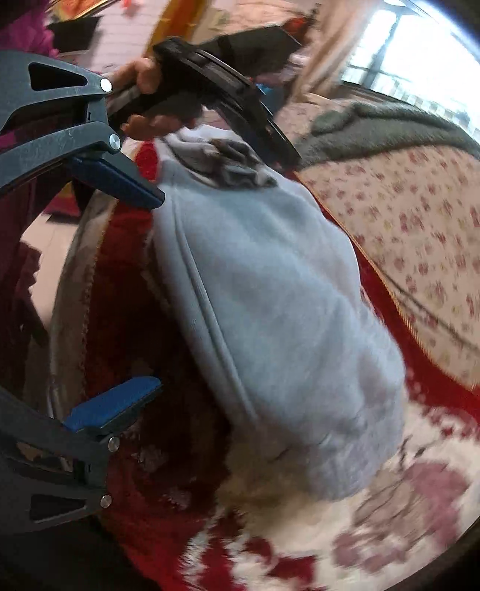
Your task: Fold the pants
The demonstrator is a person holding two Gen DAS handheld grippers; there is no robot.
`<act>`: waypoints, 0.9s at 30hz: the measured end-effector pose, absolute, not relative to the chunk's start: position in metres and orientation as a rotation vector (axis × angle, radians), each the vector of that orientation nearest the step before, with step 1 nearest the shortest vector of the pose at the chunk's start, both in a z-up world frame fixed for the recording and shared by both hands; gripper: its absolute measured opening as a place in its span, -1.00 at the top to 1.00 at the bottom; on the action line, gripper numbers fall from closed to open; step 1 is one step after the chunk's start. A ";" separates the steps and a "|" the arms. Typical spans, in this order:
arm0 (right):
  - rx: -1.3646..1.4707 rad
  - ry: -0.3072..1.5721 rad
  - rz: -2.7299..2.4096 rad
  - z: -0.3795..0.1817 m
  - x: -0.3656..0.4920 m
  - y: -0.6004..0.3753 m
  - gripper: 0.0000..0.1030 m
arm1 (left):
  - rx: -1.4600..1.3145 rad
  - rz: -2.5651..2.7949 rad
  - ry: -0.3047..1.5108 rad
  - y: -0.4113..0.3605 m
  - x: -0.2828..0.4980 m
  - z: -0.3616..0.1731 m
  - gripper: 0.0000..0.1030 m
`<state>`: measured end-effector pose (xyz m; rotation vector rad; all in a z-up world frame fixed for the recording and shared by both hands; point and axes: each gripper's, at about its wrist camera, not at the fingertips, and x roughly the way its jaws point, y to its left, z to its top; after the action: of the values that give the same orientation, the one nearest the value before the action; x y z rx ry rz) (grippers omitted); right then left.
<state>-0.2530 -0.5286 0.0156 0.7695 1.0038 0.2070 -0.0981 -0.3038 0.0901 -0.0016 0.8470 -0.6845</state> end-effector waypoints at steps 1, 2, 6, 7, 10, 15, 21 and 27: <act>0.805 0.990 0.206 0.010 -0.252 -0.532 -0.84 | 0.000 -0.702 0.856 -0.307 -0.096 0.090 -0.73; 0.850 0.973 0.197 0.004 -0.251 -0.538 -0.84 | 0.011 -0.720 0.864 -0.311 -0.093 0.090 -0.73; 0.894 0.867 0.191 0.003 -0.245 -0.547 -0.85 | 0.068 -0.768 0.878 -0.327 -0.084 0.090 -0.73; 0.878 0.860 0.186 0.004 -0.243 -0.547 -0.84 | 0.084 -0.781 0.882 -0.332 -0.081 0.090 -0.73; 0.887 0.838 0.183 0.002 -0.235 -0.550 -0.85 | 0.117 -0.829 0.894 -0.347 -0.070 0.089 -0.73; 0.886 0.759 0.238 0.003 -0.227 -0.553 -0.87 | 0.142 -0.903 0.958 -0.374 -0.039 0.081 -0.73; 0.877 0.727 0.269 0.000 -0.218 -0.551 -0.87 | 0.183 -0.990 1.034 -0.403 -0.013 0.066 -0.73; 0.859 0.718 0.279 -0.001 -0.221 -0.548 -0.87 | 0.360 -1.063 1.050 -0.437 -0.006 0.057 -0.73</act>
<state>-0.2210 -0.5484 -0.0007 0.8586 0.7181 0.2785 -0.0059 -0.4368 0.0566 0.3596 1.0496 -1.0630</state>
